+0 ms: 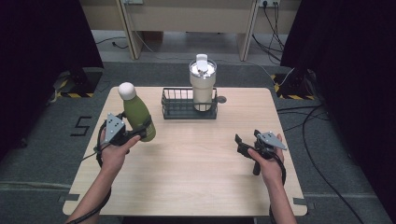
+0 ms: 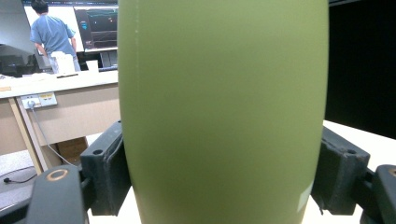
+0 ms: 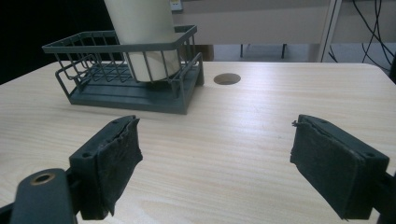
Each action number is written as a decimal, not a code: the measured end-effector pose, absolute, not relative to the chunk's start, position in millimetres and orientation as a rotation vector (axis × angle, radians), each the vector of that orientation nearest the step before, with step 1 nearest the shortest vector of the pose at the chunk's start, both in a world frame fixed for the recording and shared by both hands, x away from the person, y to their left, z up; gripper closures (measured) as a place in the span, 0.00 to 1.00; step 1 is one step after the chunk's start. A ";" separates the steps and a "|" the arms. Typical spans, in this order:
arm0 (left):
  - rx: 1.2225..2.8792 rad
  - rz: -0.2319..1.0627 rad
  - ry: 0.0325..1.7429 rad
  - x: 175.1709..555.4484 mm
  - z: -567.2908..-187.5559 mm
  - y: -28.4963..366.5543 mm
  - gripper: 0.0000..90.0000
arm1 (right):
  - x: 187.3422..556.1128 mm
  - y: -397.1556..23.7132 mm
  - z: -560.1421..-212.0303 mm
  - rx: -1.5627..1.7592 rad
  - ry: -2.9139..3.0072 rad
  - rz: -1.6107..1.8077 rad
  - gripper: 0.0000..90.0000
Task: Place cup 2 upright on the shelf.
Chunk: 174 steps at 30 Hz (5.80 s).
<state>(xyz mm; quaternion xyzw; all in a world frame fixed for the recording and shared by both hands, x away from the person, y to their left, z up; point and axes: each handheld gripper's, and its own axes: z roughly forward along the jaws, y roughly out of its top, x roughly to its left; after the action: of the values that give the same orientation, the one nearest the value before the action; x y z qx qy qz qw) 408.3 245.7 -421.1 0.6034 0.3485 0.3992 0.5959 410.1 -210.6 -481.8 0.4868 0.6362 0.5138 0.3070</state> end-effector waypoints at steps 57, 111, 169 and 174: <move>1.387 0.924 0.761 448.8 -393.8 216.5 0.22 | 410.7 -210.6 -484.9 1.294 1.693 1.358 0.17; 1.342 0.909 0.813 534.3 -380.1 185.5 0.22 | 412.4 -213.7 -489.2 1.313 1.689 1.363 0.17; 1.420 0.907 0.908 596.3 -407.4 159.2 0.22 | 413.0 -212.1 -496.1 1.329 1.709 1.363 0.17; 1.429 0.903 0.920 598.5 -411.6 159.0 0.22 | 413.0 -211.4 -497.0 1.331 1.715 1.360 0.17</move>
<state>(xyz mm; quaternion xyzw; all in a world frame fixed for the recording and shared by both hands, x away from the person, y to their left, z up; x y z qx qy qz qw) 598.5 159.0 -411.6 0.6091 0.3922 0.3848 0.5719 413.0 -211.4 -497.0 0.4979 0.6415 0.5089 0.2858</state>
